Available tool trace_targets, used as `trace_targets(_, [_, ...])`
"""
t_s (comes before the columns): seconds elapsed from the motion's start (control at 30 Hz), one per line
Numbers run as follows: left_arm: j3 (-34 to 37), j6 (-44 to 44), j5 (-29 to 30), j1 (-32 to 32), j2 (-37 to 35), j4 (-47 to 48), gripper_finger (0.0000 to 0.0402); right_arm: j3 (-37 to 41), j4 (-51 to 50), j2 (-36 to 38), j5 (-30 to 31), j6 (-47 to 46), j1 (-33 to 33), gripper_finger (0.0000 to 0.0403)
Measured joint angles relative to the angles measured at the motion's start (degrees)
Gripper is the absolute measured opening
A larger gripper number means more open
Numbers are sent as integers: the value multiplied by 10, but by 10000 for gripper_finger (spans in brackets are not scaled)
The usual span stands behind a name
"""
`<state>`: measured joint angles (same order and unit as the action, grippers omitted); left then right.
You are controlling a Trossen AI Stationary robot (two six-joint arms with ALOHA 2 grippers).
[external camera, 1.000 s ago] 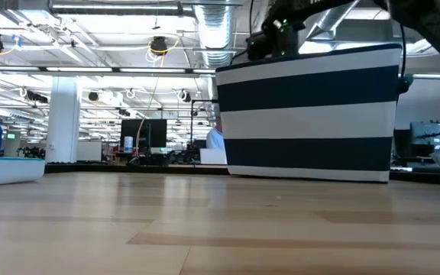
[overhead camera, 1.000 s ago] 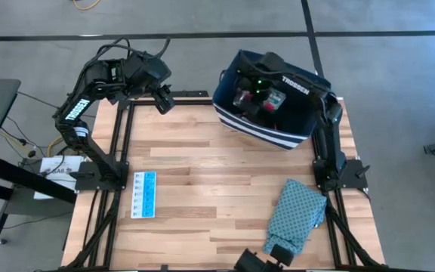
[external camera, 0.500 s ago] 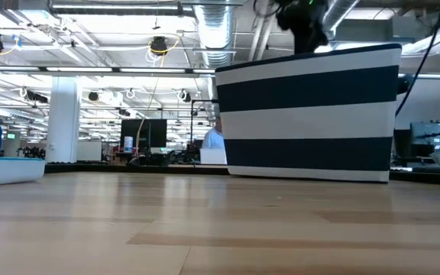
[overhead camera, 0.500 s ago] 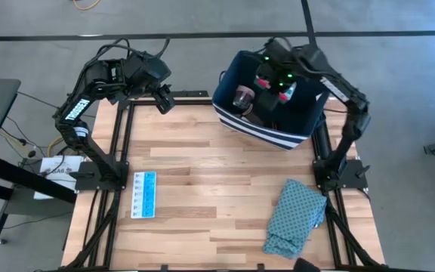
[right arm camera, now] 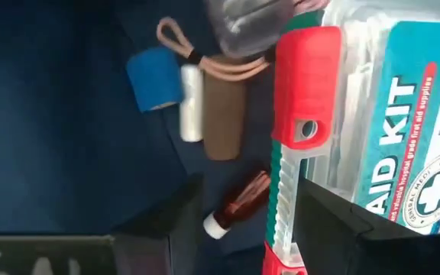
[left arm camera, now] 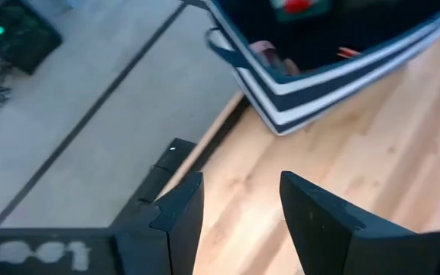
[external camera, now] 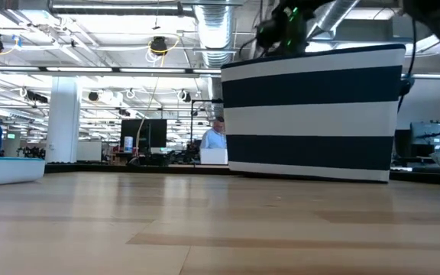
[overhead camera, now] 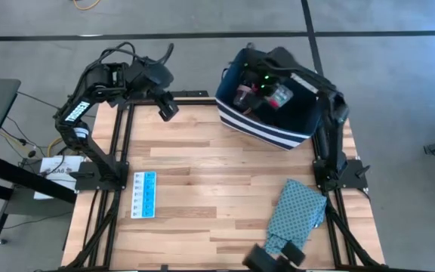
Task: Pick & place medical supplies in basket/bin
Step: Put the first aid kit into the white bin, then put the white pill organizer into the white bin
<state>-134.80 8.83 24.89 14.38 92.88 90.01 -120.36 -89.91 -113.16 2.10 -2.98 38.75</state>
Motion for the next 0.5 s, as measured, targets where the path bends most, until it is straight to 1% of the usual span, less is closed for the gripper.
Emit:
trace_targets(0.07, [0, 0, -7, -8, 0, 0, 165, 0, -1, -27, -5, 0, 1, 171])
trace_targets(0.17, [0, -3, -6, -20, 0, 0, 165, 0, -1, -55, -32, 13, -4, 166])
trace_targets(0.23, [0, -8, -5, -27, 0, 0, 165, -9, 4, -60, -52, 39, -5, 162])
trace_targets(0.33, [0, -8, -4, -38, 0, 0, 165, -16, 66, -56, -54, 30, -11, 159])
trace_targets(0.4, [0, -10, -4, -45, 0, 0, 165, -29, 46, -57, -70, 56, -12, 158])
trace_targets(0.43, [0, -11, -4, -48, 0, 0, 165, -42, 40, -56, -61, 62, -13, 158])
trace_targets(0.5, [0, -11, -3, -55, 0, 0, 165, -56, 46, -42, 5, 27, -16, 158])
